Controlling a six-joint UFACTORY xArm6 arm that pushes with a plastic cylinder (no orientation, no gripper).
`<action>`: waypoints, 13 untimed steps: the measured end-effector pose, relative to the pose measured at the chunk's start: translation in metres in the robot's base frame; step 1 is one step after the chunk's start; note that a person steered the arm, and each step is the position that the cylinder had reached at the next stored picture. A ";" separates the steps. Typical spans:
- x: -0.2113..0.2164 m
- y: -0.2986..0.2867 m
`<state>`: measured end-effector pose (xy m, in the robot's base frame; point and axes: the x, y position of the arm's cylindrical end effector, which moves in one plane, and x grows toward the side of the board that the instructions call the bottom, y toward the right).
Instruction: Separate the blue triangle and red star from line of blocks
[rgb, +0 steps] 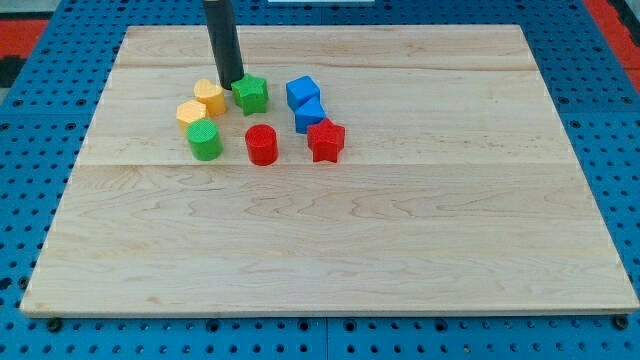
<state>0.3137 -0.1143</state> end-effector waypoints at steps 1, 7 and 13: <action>0.006 -0.015; -0.003 0.137; 0.009 0.105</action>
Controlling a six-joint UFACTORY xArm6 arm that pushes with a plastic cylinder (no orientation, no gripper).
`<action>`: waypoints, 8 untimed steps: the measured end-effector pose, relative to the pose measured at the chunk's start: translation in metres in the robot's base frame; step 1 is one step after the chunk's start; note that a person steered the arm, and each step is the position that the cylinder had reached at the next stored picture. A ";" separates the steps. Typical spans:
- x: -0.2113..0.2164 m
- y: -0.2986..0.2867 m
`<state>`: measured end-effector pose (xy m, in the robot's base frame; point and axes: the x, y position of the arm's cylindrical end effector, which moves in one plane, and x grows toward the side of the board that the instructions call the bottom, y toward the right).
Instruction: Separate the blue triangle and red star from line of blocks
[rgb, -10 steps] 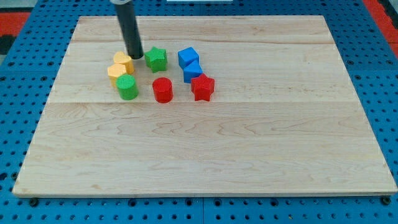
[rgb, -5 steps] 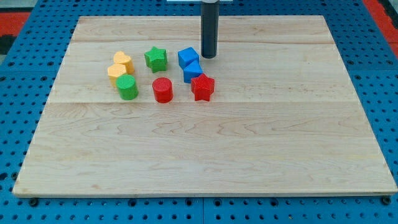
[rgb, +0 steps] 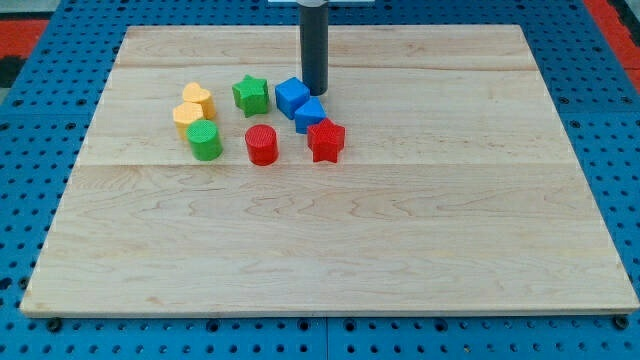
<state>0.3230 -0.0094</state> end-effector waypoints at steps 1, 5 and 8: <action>0.044 0.000; 0.130 0.028; 0.143 0.003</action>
